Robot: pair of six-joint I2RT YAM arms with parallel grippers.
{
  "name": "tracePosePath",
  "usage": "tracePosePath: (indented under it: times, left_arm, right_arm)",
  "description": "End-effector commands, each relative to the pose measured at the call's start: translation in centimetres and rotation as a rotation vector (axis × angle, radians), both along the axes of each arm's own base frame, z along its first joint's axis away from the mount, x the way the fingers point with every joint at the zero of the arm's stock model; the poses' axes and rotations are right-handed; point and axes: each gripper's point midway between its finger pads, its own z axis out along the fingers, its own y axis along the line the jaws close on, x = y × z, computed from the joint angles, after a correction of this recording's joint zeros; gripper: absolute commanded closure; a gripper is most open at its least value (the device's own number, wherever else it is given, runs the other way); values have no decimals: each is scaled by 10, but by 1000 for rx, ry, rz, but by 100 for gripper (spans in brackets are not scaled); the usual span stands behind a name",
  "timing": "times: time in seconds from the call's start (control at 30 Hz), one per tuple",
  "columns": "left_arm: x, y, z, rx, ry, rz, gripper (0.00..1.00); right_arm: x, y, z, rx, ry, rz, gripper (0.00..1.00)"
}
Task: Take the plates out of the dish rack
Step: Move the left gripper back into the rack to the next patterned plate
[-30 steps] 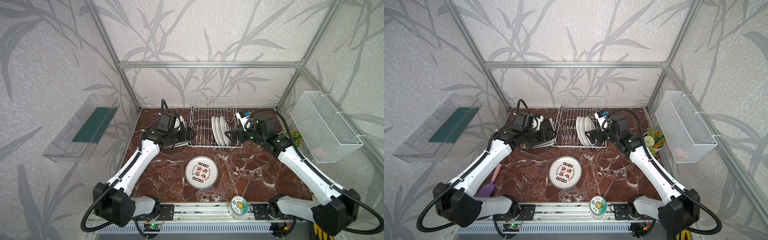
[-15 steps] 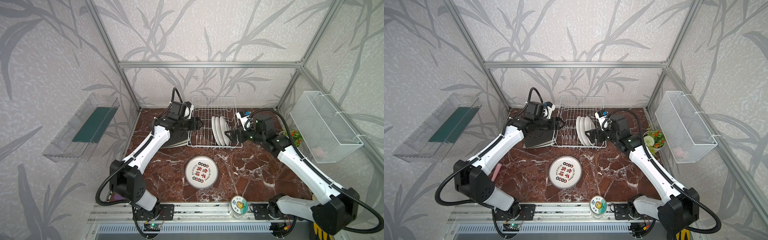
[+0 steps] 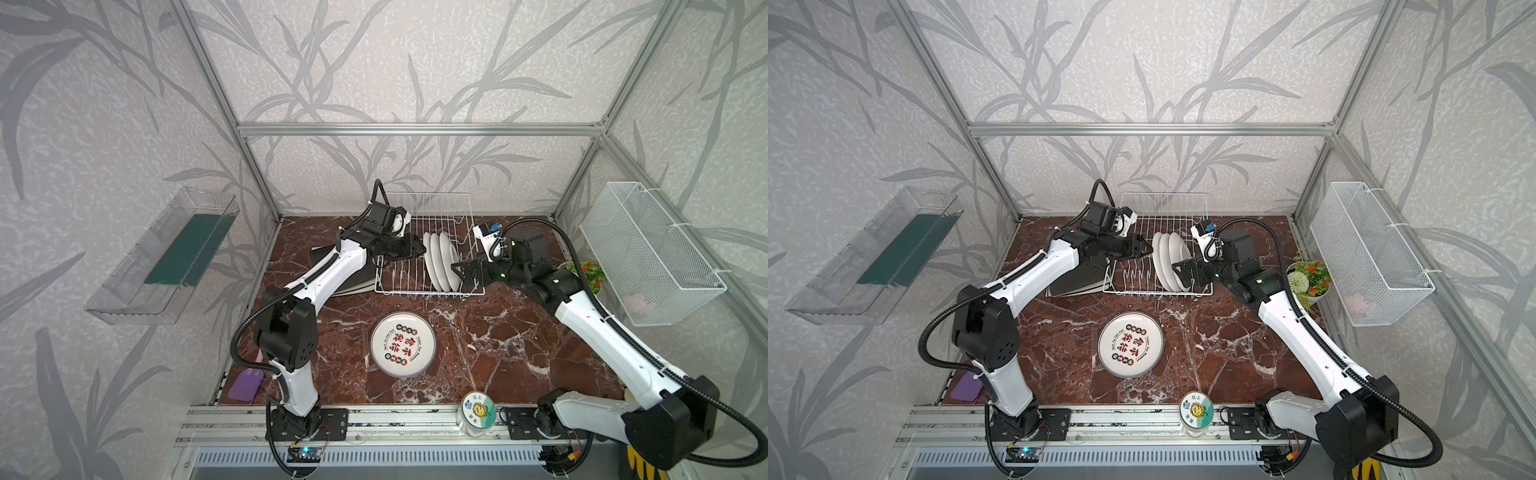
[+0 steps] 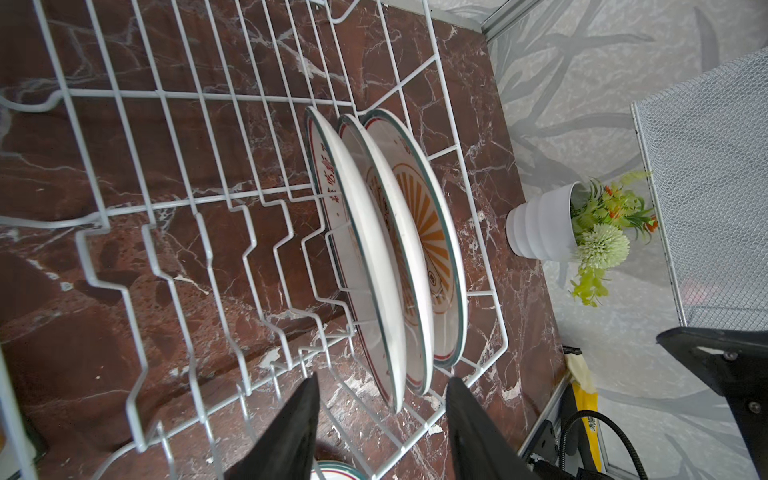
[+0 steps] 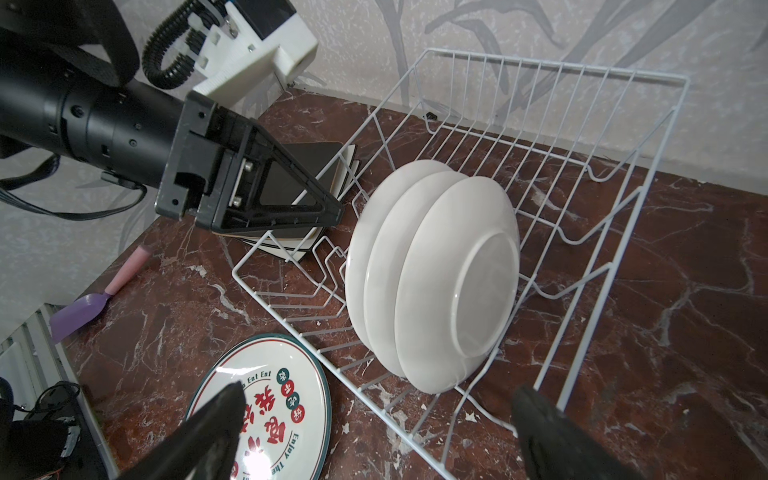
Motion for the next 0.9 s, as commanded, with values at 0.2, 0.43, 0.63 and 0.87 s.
tracePosePath:
  times: [0.2, 0.43, 0.63, 0.87]
  left_arm:
    - [6, -21, -3, -9, 1, -26, 64]
    - [8, -24, -17, 18, 28, -27, 75]
    - [9, -25, -24, 42, 43, -21, 76]
    - [6, -28, -27, 27, 63, -24, 82]
  right_arm:
    - [-1, -7, 10, -38, -40, -7, 1]
    - [-1, -8, 9, -37, -36, -7, 1]
    - [-1, -10, 7, -38, -31, -11, 1]
    - [1, -9, 8, -29, -33, -10, 1]
